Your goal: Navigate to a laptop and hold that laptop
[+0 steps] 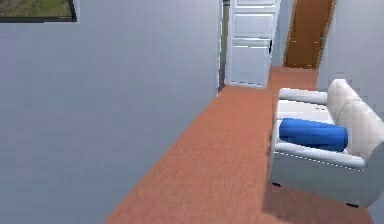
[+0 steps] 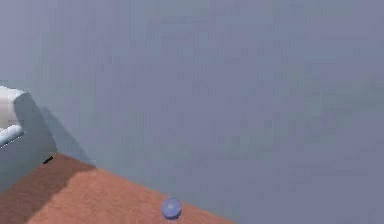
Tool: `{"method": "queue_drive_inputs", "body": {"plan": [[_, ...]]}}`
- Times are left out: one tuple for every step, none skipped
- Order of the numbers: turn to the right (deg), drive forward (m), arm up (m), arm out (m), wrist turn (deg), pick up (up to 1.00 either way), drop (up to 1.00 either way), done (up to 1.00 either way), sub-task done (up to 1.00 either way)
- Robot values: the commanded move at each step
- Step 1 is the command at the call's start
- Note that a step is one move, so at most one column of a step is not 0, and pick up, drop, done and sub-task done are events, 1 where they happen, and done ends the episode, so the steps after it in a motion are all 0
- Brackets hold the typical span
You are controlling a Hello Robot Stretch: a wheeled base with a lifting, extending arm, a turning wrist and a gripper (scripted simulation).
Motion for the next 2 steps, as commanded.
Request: {"method": "queue_drive_inputs", "body": {"plan": [[0.0, 1.00, 0.00, 0.00, 0.0, 0.00, 0.00, 0.00, 0.00], [0.0, 0.50, 0.00, 0.00, 0.0, 0.00, 0.00, 0.00, 0.00]]}}
